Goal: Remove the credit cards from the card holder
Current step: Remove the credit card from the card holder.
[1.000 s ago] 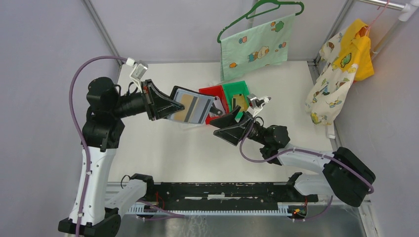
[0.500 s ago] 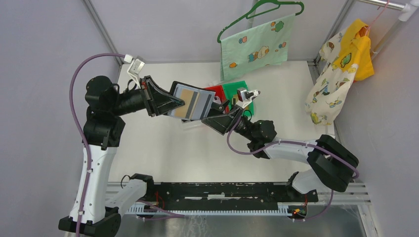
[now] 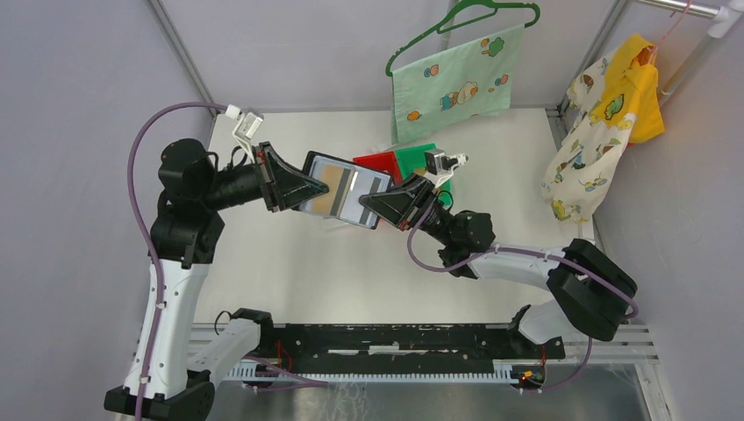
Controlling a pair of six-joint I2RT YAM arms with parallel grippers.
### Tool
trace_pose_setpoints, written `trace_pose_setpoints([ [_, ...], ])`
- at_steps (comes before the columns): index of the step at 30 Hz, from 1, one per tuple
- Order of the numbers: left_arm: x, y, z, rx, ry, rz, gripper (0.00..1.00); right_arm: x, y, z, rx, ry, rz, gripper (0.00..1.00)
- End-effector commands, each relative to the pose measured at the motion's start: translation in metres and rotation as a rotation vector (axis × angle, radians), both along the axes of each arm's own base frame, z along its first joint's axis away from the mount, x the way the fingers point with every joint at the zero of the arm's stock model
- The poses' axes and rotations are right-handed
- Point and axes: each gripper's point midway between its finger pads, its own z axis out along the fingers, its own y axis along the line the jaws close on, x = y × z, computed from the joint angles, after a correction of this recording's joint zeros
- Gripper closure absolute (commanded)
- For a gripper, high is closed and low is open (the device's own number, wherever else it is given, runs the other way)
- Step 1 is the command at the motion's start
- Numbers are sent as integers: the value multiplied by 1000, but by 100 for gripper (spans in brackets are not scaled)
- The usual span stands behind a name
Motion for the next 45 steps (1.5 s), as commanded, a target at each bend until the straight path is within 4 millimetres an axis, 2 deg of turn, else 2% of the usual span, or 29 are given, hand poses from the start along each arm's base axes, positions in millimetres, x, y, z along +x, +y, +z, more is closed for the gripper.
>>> trace_pose_setpoints([
  [1, 6, 9, -8, 95, -109, 62, 84, -18, -23, 19, 12, -103, -2, 87],
  [4, 15, 18, -18, 184, -165, 118, 50, -13, -15, 3, -145, -151, -27, 95],
  [6, 16, 22, -18, 217, -200, 135, 35, -9, -6, -7, -281, -200, -34, 99],
  [7, 16, 23, -16, 228, -228, 138, 24, -6, 1, -18, -372, -224, -36, 100],
  [8, 15, 24, -14, 235, -251, 141, 18, -4, 6, -20, -440, -260, -36, 100],
  [9, 14, 24, -12, 238, -269, 138, 17, -2, 11, -34, -539, -282, -23, 100],
  [12, 5, 19, -7, 224, -299, 71, 16, -4, 19, -51, -699, -353, 46, 100],
  [17, -7, 7, -24, 179, -210, -77, 21, -12, 25, -62, -812, -451, 144, 96],
  [22, -15, 2, -55, 174, -111, -180, 28, -20, 32, -52, -822, -533, 190, 94],
  [28, -24, -2, -82, 222, -74, -251, 35, -21, 43, -44, -822, -571, 220, 94],
  [31, -23, -1, -91, 256, -78, -249, 39, -24, 47, -42, -825, -582, 236, 94],
  [34, -25, -3, -92, 250, -67, -264, 44, -24, 51, -40, -826, -590, 241, 94],
  [37, -28, -5, -93, 243, -53, -283, 58, -23, 55, -34, -818, -597, 243, 93],
  [42, -31, -6, -92, 231, -39, -296, 94, -25, 55, -30, -804, -609, 251, 89],
  [43, -32, -6, -90, 229, -40, -296, 98, -27, 53, -30, -801, -612, 253, 86],
  [45, -34, -6, -85, 220, -51, -302, 98, -30, 50, -29, -788, -616, 252, 72],
])
